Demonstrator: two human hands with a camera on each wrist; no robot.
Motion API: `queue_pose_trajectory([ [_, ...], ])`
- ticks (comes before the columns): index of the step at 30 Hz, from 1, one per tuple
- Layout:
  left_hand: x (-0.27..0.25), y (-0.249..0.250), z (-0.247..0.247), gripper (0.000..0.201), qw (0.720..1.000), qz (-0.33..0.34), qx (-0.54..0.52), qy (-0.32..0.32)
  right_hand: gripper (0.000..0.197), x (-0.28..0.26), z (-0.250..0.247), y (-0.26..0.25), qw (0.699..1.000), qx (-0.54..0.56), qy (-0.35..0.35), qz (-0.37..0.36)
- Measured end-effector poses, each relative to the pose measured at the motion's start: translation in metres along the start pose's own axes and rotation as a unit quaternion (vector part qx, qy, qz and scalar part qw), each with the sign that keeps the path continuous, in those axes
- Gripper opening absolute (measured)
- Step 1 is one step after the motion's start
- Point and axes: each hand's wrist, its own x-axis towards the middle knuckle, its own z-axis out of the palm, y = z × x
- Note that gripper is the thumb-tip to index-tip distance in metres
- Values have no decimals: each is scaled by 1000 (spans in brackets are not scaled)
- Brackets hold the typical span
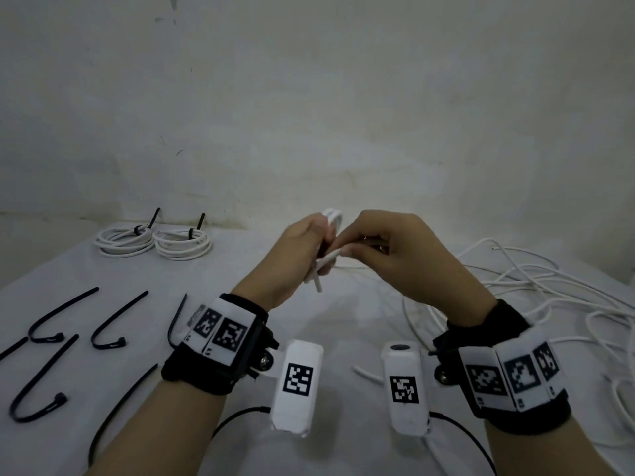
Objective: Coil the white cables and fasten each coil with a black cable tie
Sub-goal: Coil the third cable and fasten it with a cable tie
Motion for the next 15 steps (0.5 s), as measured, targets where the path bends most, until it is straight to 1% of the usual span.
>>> queue_pose_trajectory([
  [2,-2,2,4,37,999,-13,-18,-42,7,0,-2,5,999,25,40,12],
  [4,-4,5,7,38,994,-40,-65,-76,11,0,-2,10,997,19,77,16],
  [6,-5,7,9,41,989,-66,-100,-91,16,1,-2,14,995,15,95,24],
  [7,-5,8,9,44,987,-73,-109,-89,16,1,-3,16,995,17,92,28],
  [9,-5,9,8,46,986,-81,-123,-76,13,0,-5,22,997,15,65,44],
  [12,-4,13,3,35,982,-80,-157,-62,8,-6,-12,45,995,-33,24,88],
  [15,-3,18,-4,25,974,-72,-207,-52,11,-17,-16,74,980,-109,-11,166],
])
